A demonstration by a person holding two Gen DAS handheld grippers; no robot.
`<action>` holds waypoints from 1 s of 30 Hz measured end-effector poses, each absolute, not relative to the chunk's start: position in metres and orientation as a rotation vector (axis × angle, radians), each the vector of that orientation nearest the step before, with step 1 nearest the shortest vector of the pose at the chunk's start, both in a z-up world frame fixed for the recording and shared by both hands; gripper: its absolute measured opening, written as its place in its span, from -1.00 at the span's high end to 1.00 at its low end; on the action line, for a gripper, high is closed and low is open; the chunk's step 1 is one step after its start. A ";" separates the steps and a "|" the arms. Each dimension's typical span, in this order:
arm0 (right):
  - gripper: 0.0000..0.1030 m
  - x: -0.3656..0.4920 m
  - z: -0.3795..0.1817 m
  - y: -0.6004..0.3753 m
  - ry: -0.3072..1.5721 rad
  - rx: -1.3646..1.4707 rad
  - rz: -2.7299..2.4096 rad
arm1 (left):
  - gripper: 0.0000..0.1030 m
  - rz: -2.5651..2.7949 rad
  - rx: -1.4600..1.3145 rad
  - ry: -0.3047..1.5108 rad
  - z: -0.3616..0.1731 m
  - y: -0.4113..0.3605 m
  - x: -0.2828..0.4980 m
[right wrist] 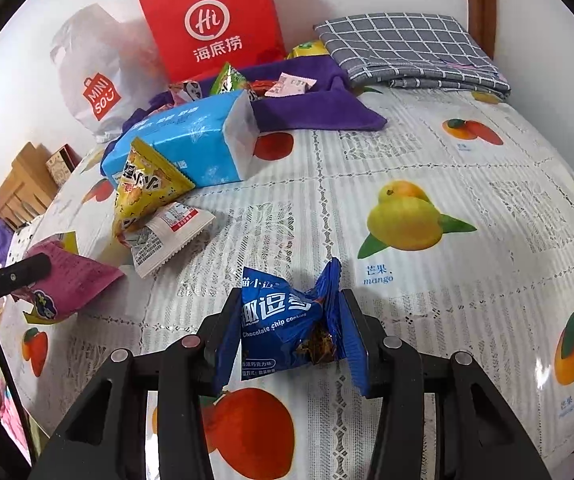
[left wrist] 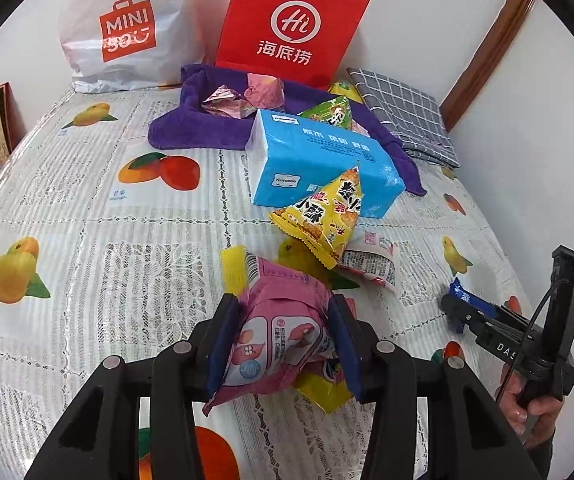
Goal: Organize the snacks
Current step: 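Lift both packets and carry them toward the purple towel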
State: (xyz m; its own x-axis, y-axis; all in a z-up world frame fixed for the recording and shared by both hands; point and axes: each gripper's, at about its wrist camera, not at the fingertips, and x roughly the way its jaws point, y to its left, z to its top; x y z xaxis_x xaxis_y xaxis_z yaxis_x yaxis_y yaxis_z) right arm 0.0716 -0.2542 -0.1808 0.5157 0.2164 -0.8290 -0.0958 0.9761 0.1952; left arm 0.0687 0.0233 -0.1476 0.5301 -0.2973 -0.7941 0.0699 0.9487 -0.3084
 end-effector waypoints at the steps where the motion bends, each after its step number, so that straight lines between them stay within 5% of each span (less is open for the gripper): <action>1: 0.11 0.072 -0.179 -0.254 1.014 0.133 0.188 | 0.15 -0.228 -0.254 0.992 -0.147 0.024 0.070; 18: 0.12 0.080 -0.131 -0.233 0.927 0.142 0.215 | 0.20 -0.249 -0.277 0.964 -0.124 0.035 0.087; 30: 0.30 0.098 -0.125 -0.223 0.932 0.157 0.252 | 0.22 -0.261 -0.282 0.942 -0.110 0.037 0.099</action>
